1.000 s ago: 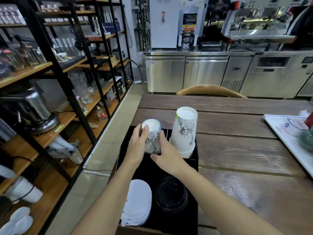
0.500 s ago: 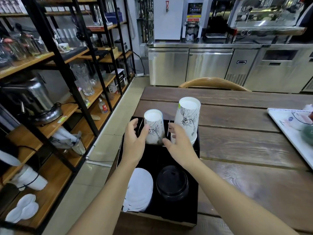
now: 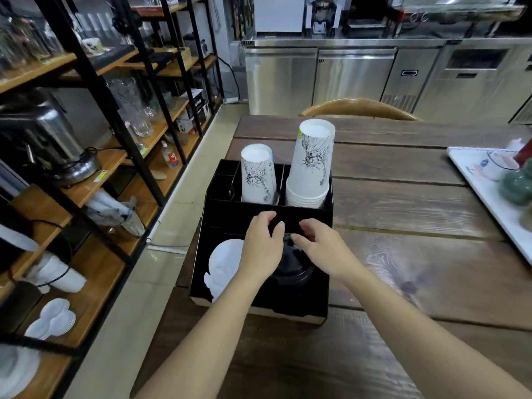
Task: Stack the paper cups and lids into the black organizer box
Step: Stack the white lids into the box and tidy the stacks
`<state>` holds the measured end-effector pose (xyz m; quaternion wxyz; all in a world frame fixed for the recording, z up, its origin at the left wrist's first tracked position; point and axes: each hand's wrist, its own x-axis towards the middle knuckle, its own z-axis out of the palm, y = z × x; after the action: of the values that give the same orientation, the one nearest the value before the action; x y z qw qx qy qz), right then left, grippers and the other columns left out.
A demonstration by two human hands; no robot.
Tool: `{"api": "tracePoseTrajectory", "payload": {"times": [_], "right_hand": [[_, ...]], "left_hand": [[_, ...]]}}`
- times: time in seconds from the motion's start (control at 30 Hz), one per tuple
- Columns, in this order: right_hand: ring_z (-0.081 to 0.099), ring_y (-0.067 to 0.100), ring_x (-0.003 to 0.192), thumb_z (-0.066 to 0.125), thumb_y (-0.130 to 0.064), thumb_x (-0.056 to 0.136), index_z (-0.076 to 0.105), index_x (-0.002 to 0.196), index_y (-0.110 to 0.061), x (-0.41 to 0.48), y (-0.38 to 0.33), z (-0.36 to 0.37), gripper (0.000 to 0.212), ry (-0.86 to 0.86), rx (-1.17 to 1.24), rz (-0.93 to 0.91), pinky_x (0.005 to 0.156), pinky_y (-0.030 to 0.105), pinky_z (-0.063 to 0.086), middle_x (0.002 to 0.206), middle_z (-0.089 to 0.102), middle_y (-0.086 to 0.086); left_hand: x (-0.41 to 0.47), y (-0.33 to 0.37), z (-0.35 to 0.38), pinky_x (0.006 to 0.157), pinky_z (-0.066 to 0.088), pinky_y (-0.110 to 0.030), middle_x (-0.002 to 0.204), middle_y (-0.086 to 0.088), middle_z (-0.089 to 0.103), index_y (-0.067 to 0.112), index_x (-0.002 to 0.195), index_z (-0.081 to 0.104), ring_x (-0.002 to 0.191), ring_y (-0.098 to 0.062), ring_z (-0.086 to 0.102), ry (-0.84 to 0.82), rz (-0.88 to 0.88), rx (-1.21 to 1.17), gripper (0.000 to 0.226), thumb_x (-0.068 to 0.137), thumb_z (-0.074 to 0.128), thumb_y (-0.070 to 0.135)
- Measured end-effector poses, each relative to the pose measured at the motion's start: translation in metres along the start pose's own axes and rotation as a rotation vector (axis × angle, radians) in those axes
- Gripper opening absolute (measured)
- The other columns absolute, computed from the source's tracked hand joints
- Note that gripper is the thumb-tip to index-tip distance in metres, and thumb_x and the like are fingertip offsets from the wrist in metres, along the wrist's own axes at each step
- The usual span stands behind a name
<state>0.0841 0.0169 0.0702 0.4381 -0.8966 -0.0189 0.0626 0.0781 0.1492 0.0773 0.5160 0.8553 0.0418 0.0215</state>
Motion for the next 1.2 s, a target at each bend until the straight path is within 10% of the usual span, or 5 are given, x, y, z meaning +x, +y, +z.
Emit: {"api": "tracePoseTrajectory", "payload": {"times": [0.37, 0.77, 1.2], "right_hand": [[0.053, 0.023, 0.112, 0.055, -0.024, 0.090, 0.048, 0.127, -0.012, -0.016, 0.007, 0.004, 0.040, -0.087, -0.077, 0.007, 0.084, 0.025, 0.036, 0.121, 0.060, 0.008], [0.053, 0.020, 0.118, 0.051, -0.018, 0.092, 0.044, 0.133, -0.016, -0.016, 0.011, -0.013, 0.042, -0.232, -0.035, 0.041, 0.103, 0.037, 0.041, 0.130, 0.058, 0.006], [0.066, 0.034, 0.058, 0.041, -0.028, 0.096, 0.047, 0.072, -0.008, -0.008, -0.006, -0.007, 0.032, -0.105, -0.401, 0.193, 0.044, 0.030, 0.048, 0.085, 0.057, 0.017]], "left_hand": [[-0.041, -0.009, 0.024, 0.114, 0.025, -0.033, 0.151, -0.007, 0.027, 0.010, 0.143, 0.025, 0.138, -0.021, 0.027, -0.027, -0.129, 0.023, 0.048, 0.097, 0.038, 0.012], [-0.047, -0.007, 0.032, 0.109, 0.029, -0.027, 0.147, -0.001, 0.028, 0.020, 0.142, 0.026, 0.132, -0.016, 0.032, -0.070, -0.169, -0.163, 0.055, 0.092, 0.045, 0.005], [-0.038, -0.002, 0.037, 0.112, 0.030, -0.043, 0.151, -0.007, 0.027, 0.015, 0.146, 0.016, 0.137, -0.025, 0.029, -0.026, -0.351, -0.230, 0.064, 0.092, 0.051, 0.018]]}}
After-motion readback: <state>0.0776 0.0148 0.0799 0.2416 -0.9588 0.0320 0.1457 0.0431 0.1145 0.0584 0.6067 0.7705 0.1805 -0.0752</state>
